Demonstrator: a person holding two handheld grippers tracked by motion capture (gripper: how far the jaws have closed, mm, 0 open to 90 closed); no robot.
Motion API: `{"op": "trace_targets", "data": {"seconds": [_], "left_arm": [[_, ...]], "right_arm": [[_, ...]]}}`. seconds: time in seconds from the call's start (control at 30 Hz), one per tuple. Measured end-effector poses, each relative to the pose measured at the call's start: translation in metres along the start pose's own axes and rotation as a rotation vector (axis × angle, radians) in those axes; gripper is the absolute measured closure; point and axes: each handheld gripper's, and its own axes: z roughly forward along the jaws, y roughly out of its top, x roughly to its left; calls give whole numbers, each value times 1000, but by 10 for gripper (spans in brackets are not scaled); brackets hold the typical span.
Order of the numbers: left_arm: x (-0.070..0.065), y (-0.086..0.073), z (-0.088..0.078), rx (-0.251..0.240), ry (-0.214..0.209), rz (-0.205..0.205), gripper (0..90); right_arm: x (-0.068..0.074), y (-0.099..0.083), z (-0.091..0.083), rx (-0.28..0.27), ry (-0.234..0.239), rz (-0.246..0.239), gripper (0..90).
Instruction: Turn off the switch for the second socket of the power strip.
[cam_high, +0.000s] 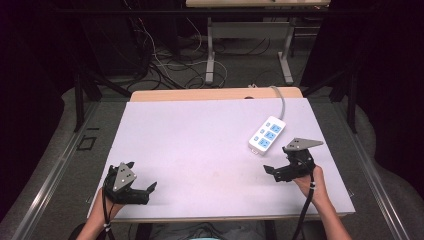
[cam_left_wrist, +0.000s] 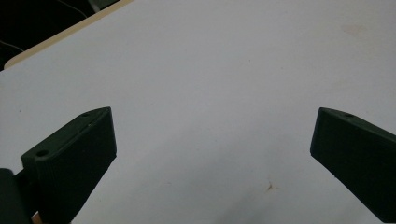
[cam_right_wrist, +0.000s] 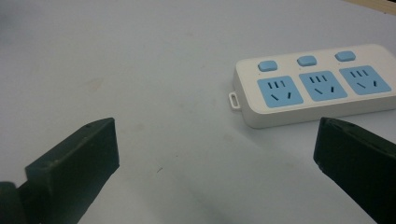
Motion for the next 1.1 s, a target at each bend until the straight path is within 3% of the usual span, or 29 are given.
{"op": "trace_targets", "data": {"seconds": [0.33, 1.1], "left_arm": [[0, 0, 0, 5, 2, 3, 2], [0, 0, 0, 4, 0, 3, 2]], "right_arm": [[6, -10, -4, 5, -8, -15, 0], [12, -36, -8, 8, -19, 10, 0]]}}
